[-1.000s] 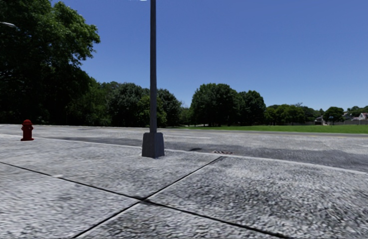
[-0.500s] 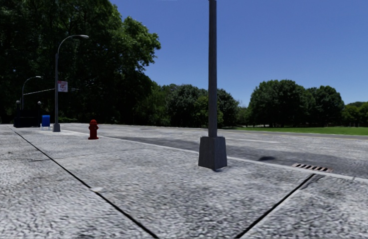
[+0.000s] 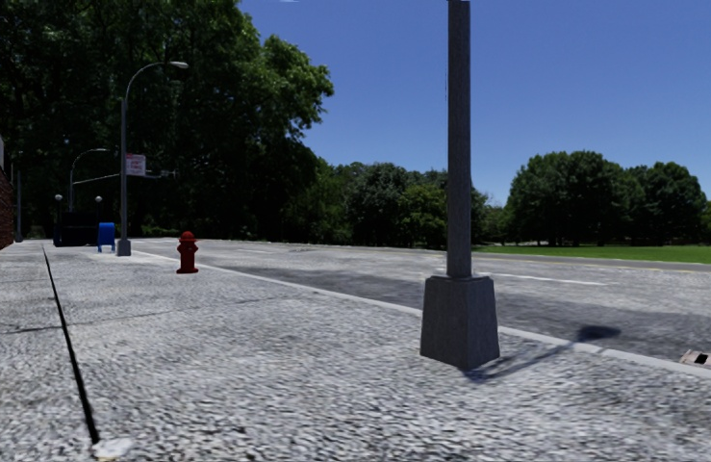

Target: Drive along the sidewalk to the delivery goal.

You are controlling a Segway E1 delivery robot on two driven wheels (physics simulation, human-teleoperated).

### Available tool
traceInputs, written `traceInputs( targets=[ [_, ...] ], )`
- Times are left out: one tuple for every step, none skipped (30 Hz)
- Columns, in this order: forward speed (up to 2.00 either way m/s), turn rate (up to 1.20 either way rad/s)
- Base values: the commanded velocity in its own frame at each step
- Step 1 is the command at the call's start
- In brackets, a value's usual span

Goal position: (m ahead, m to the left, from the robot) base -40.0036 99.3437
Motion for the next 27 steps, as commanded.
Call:
traceInputs(
  targets=[
    [1.82, 0.28],
    [1.82, 0.27],
    [1.82, 0.27],
    [1.82, 0.26],
    [1.82, 0.26],
    [1.82, 0.26],
    [1.82, 0.26],
    [1.82, 0.36],
    [1.82, 0.56],
    [1.82, 0.56],
    [1.82, 0.8],
    [1.82, 1.01],
    [1.82, 1.05],
    [1.82, 1.06],
    [1.82, 0.98],
    [1.82, 0.98],
    [1.82, 0.96],
    [1.82, 0.91],
    [1.82, 0.84],
    [1.82, 0.81],
    [1.82, 0.8],
    [1.82, 0.8],
    [1.82, 0.79],
    [1.82, 0.79],
    [1.82, 0.59],
    [1.82, 0.59],
    [1.82, 0.36]
  ],
)
